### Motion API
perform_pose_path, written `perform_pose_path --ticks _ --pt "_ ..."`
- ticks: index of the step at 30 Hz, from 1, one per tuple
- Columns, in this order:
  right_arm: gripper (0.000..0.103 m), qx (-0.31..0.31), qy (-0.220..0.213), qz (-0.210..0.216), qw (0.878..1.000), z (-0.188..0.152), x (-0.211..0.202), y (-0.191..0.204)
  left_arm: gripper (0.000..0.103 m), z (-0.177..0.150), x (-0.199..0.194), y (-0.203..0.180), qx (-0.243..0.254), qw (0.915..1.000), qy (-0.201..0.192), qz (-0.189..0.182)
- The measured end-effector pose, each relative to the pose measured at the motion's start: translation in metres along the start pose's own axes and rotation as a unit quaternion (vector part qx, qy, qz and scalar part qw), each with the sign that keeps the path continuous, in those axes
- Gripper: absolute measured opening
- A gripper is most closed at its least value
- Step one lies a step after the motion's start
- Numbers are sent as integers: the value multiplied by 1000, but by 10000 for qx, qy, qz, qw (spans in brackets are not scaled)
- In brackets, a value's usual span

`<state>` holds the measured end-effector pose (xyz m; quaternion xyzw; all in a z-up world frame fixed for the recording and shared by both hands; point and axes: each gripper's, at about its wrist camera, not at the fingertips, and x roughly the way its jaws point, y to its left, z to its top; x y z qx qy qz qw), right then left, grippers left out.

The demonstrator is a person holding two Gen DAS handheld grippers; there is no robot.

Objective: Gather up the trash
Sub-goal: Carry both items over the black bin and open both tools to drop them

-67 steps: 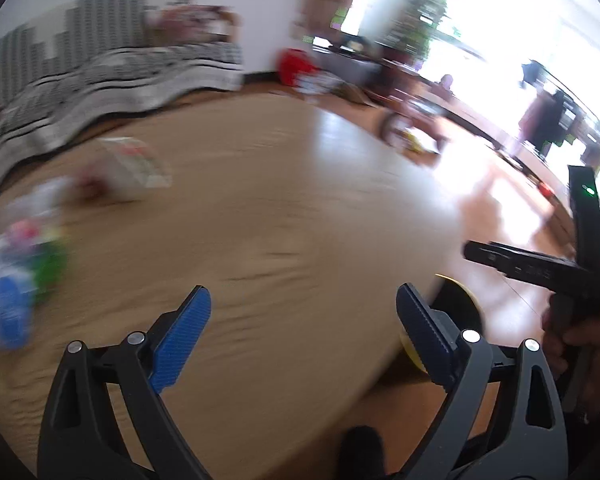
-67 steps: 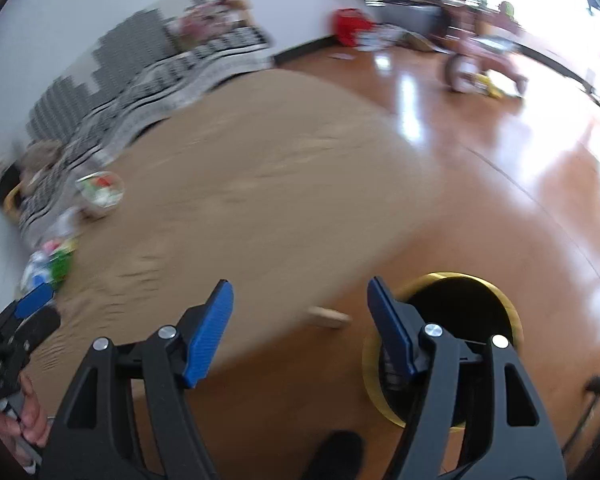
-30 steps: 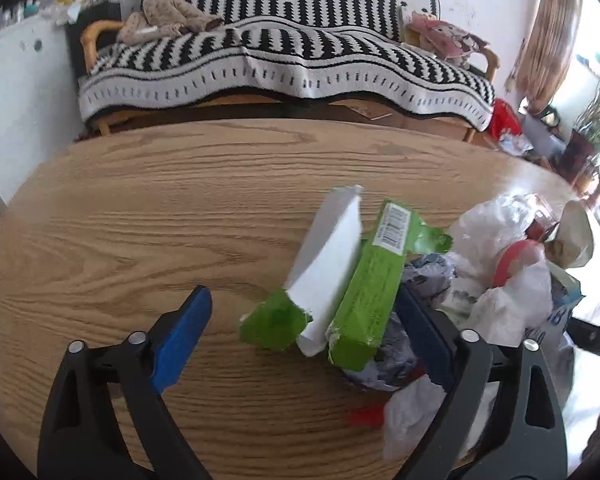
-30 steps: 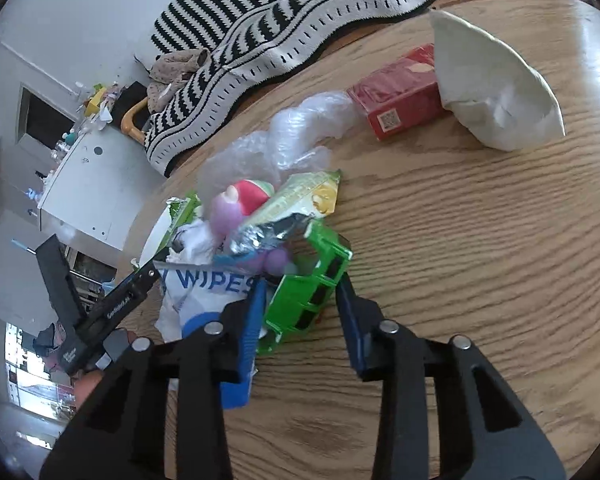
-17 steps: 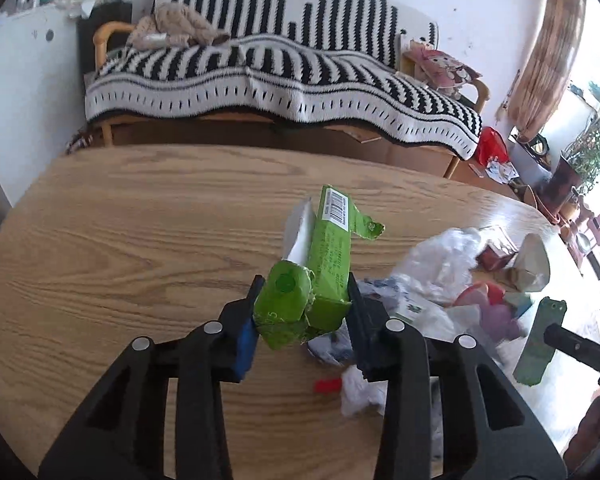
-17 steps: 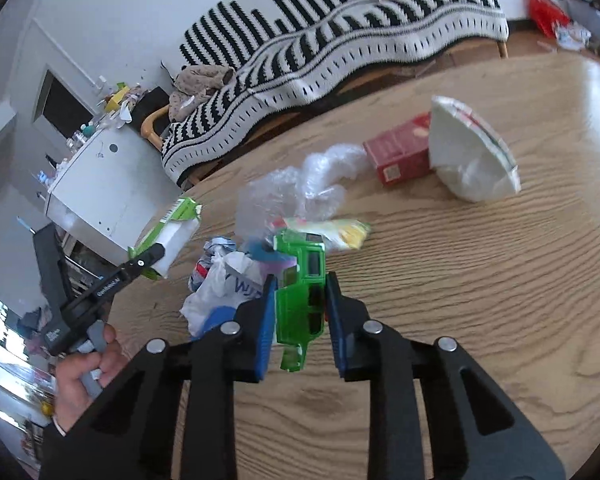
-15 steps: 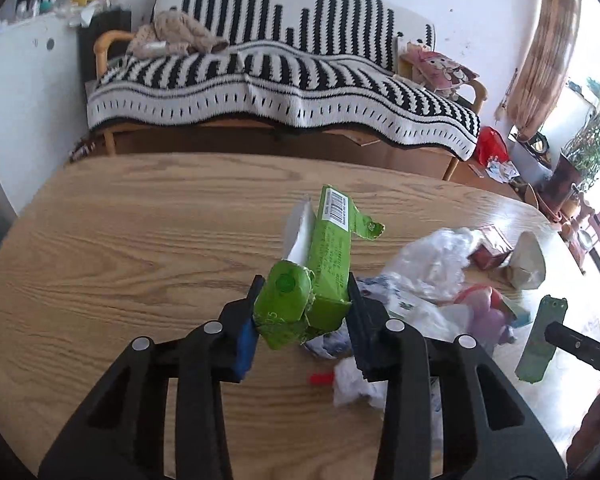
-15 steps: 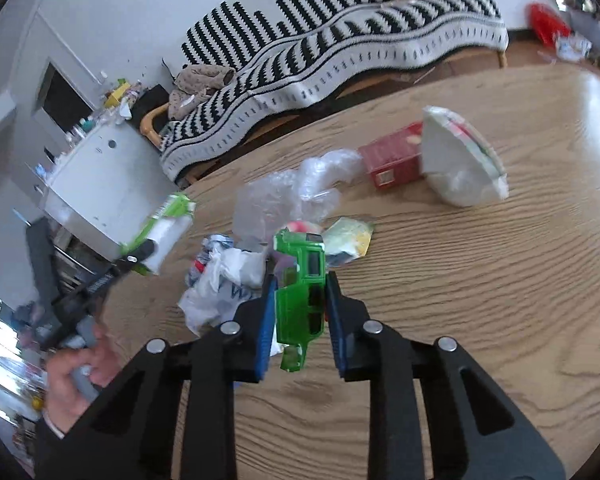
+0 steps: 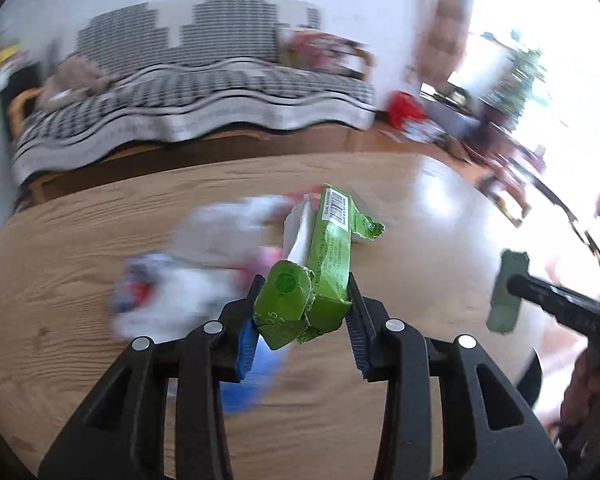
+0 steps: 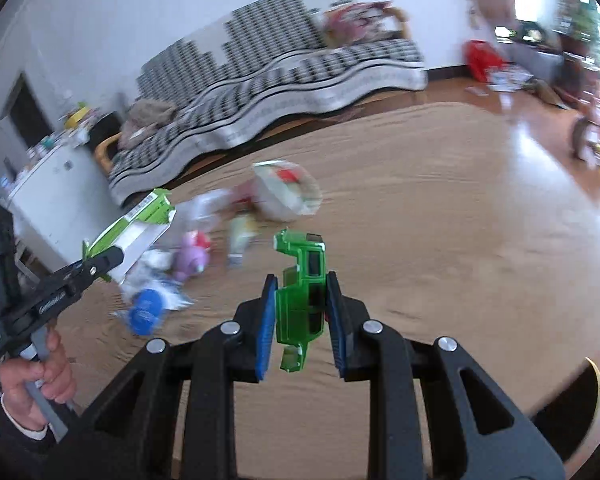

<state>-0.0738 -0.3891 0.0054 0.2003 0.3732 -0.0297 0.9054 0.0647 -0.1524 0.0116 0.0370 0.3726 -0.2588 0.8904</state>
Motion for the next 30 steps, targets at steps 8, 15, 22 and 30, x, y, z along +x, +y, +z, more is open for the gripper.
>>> perform_pose_path --ticks 8,15,22,30 --pt "24 1066 -298 -1179 9868 -52 -101 -160 38 -30 21 -174 1018 9849 338 -1356" --pt "24 1873 -278 -1888 9636 -109 -161 -249 38 -89 41 -311 1794 9500 801 -2425" --pt "24 2261 36 -2232 9482 -141 -174 -295 38 -147 77 -382 2208 9246 1389 -2775" --pt "24 2403 271 -2114 9470 -149 -167 -313 38 -167 113 -407 2263 9199 1723 -2701"
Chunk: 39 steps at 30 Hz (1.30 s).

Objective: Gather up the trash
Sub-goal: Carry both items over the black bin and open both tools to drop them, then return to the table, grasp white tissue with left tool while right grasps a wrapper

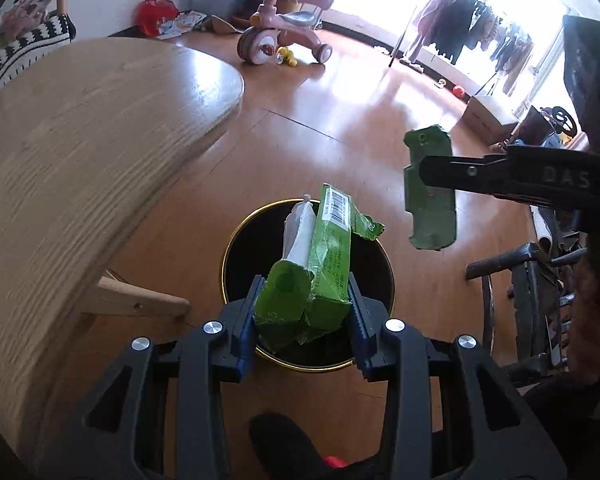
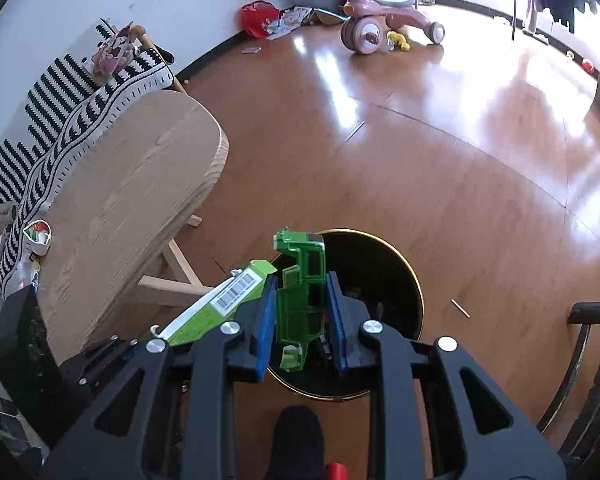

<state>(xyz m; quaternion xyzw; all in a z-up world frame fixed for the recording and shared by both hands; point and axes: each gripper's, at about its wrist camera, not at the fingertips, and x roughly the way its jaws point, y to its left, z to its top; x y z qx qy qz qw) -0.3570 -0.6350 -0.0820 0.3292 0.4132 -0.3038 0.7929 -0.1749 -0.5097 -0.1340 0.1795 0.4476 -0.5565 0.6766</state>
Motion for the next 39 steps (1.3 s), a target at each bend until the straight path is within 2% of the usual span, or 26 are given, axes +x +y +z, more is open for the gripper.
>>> perform_pose_path --ticks 17,18,20,21,24,25,26,30,33,34,39 --pt "24 61 117 -40 9999 3 7 -5 40 15 16 7 -4 10000 72 -45" --pt "24 87 114 -49 9999 3 7 -6 42 17 17 6 -5 10000 71 -34" --pt "25 148 95 -47 9998 3 7 -9 62 17 19 6 -12 9999 85 -54" --pt "25 170 89 -45 9998 2 7 -10 63 17 19 5 2 10000 58 -54" --pt "44 187 44 -52 9998 3 6 -12 65 17 18 3 88 9999 62 -47" --pt "53 184 27 -49 9998 3 5 -11 67 18 17 2 95 9999 52 -48" --pt "55 170 -20 -55 9998 3 3 -10 70 18 15 2 96 9999 37 -35" --pt "55 127 -30 -58 9999 2 4 -6 75 20 3 6 66 10000 -72 -19" --pt "57 65 -97 -65 9999 4 3 0 83 22 -16 13 6 9997 -214 83" --pt "60 35 -117 -57 9999 5 3 4 85 23 -25 18 -16 9995 -268 138" --pt "61 -320 -188 129 9992 7 4 44 90 20 -83 60 -289 9962 -590 563"
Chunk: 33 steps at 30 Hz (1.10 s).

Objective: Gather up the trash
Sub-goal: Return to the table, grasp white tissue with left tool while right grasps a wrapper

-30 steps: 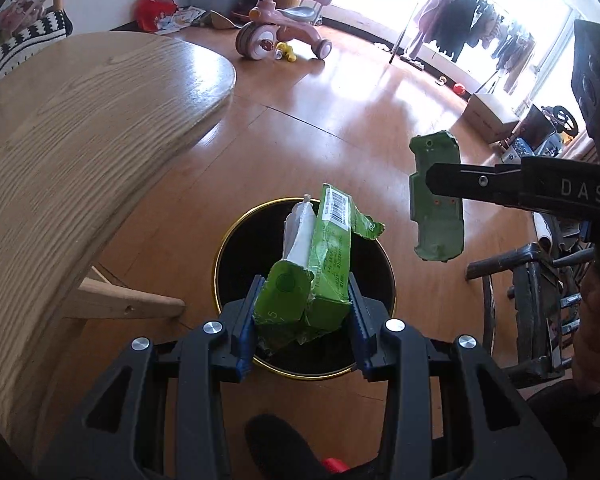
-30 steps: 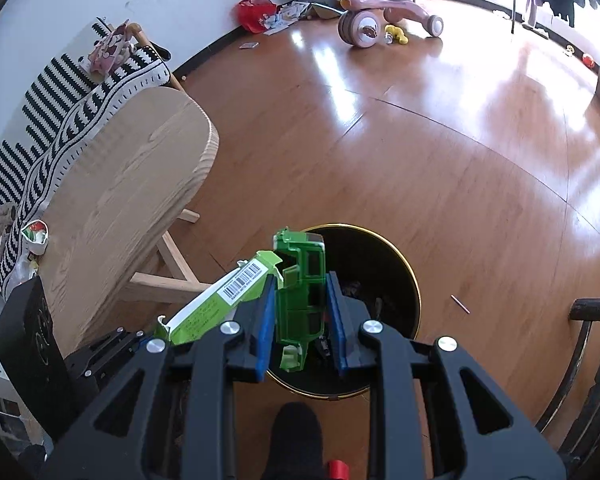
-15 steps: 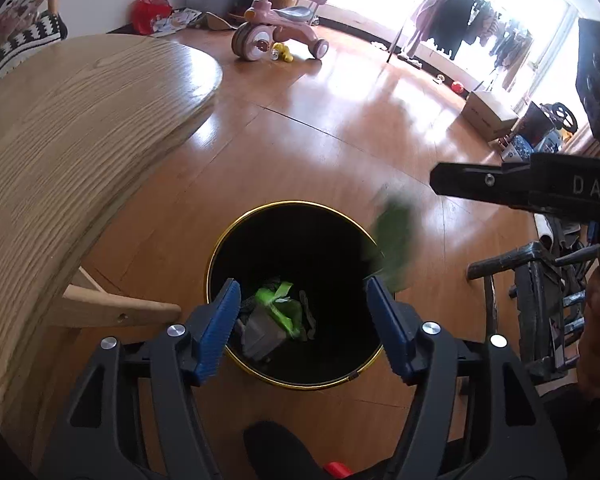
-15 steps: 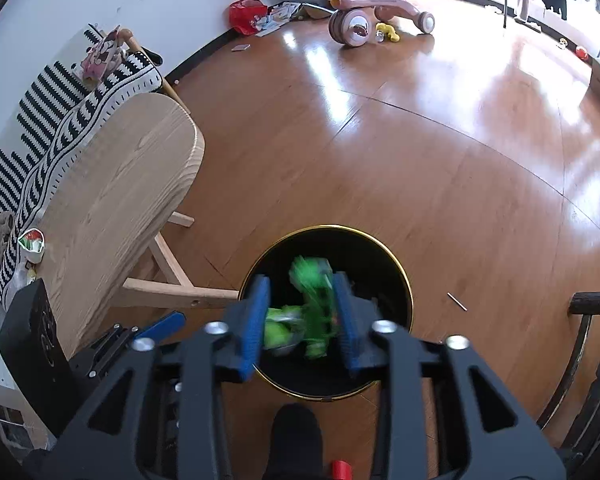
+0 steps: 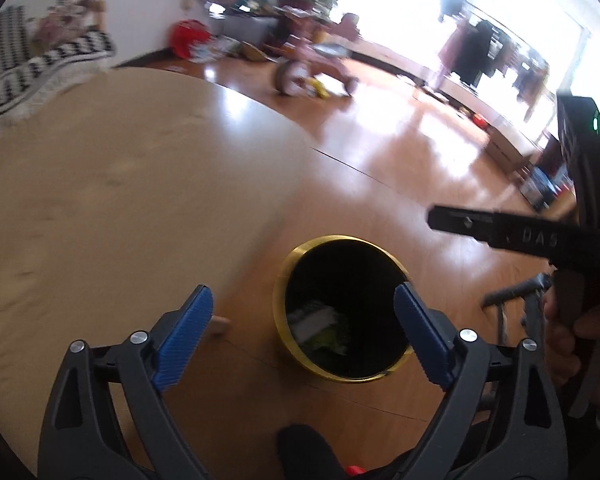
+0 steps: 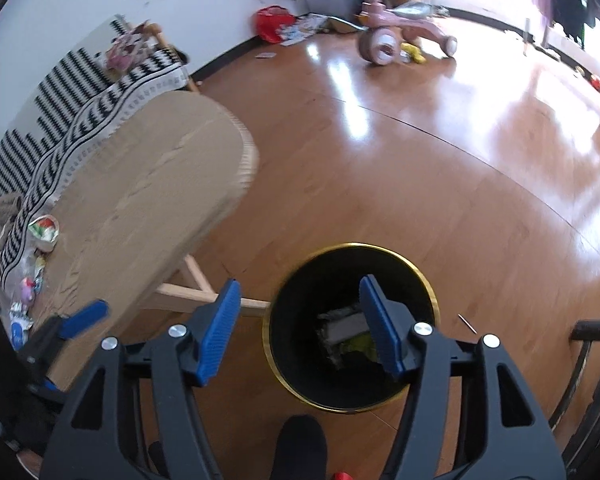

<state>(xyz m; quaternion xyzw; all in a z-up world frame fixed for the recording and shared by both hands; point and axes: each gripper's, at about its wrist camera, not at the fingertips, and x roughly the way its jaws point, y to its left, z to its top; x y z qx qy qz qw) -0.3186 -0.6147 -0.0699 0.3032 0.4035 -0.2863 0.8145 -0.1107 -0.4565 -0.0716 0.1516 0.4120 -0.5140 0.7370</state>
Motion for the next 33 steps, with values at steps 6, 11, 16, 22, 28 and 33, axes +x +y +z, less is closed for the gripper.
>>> perform_pose_path --ticks 6,11,16,22,28,33 --pt "63 -560 30 548 9969 5 8 83 90 -10 -82 94 -617 9931 -331 945" --pt "64 -1128 144 1144 9869 0 23 184 91 -42 -156 178 -1128 9746 -610 1835" --pt "64 -1650 303 1700 9711 -11 35 291 91 -93 -227 268 -1844 9439 -806 2617" --pt "64 -2227 418 2169 9495 -36 55 407 91 -134 -275 352 -2436 9148 -1003 3061" --pt "63 -2568 357 1997 9449 -39 92 479 91 -143 -259 381 -2335 9193 -822 3059" --pt "62 -2608 520 1795 9471 -40 133 506 91 -143 -234 398 -2204 9243 -566 3065"
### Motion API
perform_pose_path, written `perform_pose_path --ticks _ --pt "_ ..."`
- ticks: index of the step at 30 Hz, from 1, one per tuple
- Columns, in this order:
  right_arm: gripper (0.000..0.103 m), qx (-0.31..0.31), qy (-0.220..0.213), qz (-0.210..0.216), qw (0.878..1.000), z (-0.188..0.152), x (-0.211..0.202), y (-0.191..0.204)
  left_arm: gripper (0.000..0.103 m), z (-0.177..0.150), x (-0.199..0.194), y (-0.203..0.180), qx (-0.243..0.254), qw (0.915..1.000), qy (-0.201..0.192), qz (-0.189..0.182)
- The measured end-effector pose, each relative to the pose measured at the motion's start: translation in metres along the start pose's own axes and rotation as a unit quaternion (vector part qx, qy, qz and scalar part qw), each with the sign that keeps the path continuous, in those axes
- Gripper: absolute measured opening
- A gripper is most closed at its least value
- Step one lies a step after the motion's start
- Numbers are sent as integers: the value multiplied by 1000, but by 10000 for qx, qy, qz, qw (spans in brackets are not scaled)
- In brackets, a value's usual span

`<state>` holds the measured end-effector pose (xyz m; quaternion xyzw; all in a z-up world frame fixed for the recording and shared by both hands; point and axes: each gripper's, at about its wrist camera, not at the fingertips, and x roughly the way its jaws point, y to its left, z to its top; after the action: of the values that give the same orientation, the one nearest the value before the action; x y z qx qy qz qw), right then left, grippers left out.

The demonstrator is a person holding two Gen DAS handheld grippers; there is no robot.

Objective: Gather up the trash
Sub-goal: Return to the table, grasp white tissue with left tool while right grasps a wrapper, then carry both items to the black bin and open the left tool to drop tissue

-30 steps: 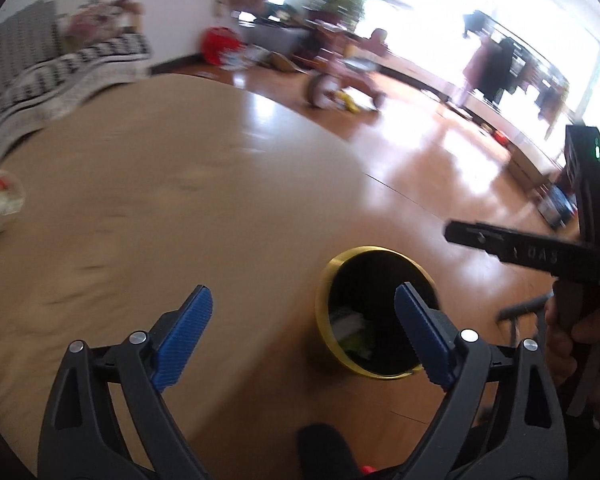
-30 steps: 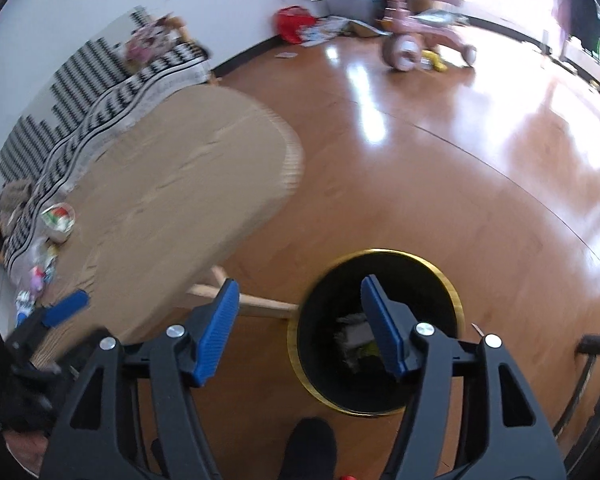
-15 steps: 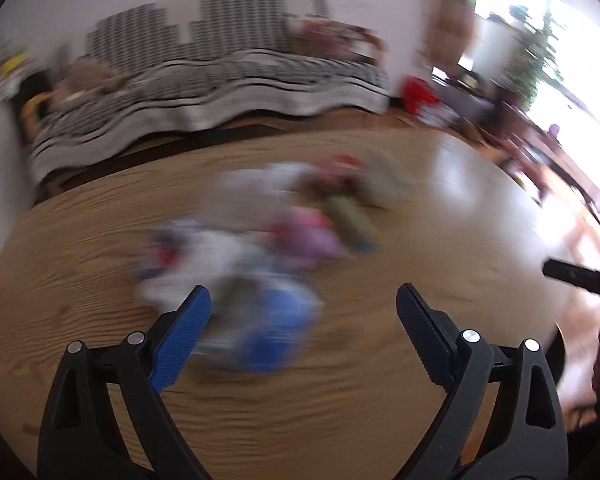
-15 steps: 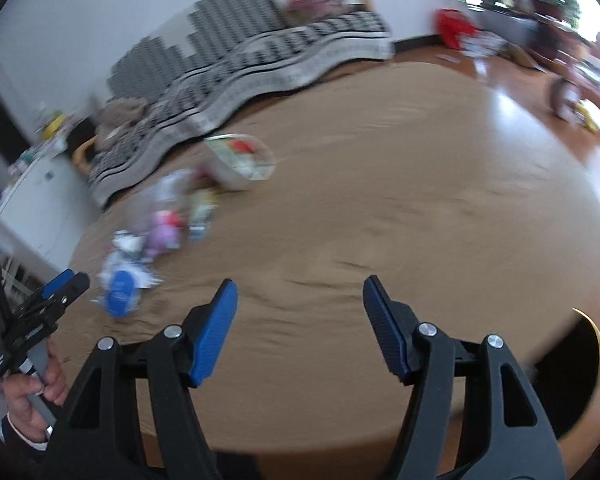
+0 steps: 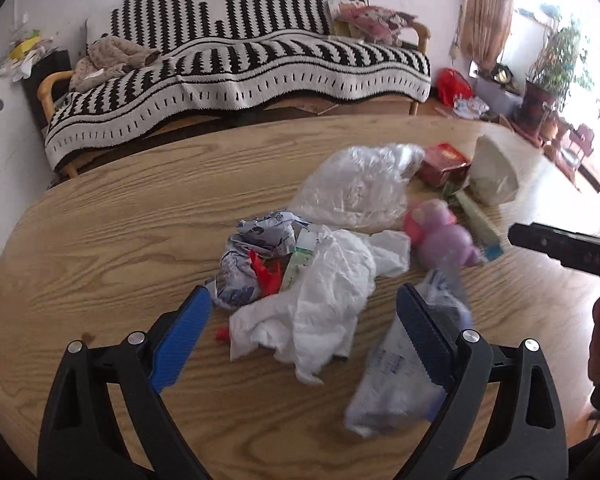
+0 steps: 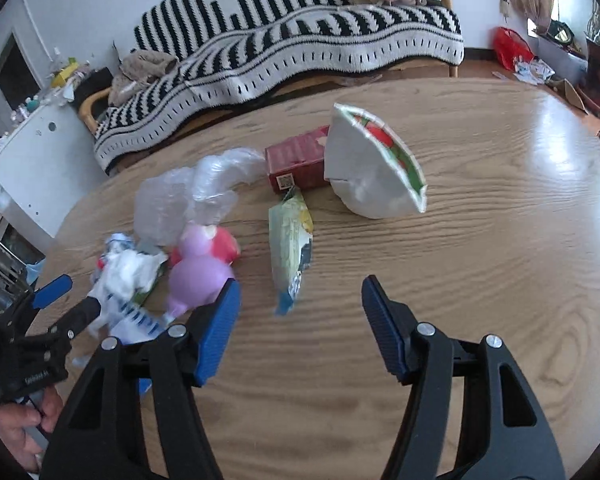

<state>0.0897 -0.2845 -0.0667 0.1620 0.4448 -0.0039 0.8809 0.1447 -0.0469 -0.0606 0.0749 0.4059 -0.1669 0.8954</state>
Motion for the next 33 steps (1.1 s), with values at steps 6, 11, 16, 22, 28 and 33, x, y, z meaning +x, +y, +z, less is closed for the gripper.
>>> perform_pose_path --ticks 6,11,16,22,28,33 --pt "49 -114 215 -85 9997 9 34 5 54 2 21 6 -62 9997 185 -137" --pt "14 -234 247 -37 9994 10 36 9 19 3 18 1 32 9997 228 -125" --pt "12 -345 12 84 9994 8 11 15 15 11 -8 8 -183 9997 12 -138" --pt "12 -406 -258 267 9985 4 -29 17 15 16 -46 5 -352 9987 -307 -189" --pt "12 -380 -484 216 9979 -8 -74 -4 15 20 -61 -24 -280 9982 -391 -353" --pt "12 -113 -655 -54 9978 -28 -119 -54 15 26 -66 -74 -14 9968 -446 -659"
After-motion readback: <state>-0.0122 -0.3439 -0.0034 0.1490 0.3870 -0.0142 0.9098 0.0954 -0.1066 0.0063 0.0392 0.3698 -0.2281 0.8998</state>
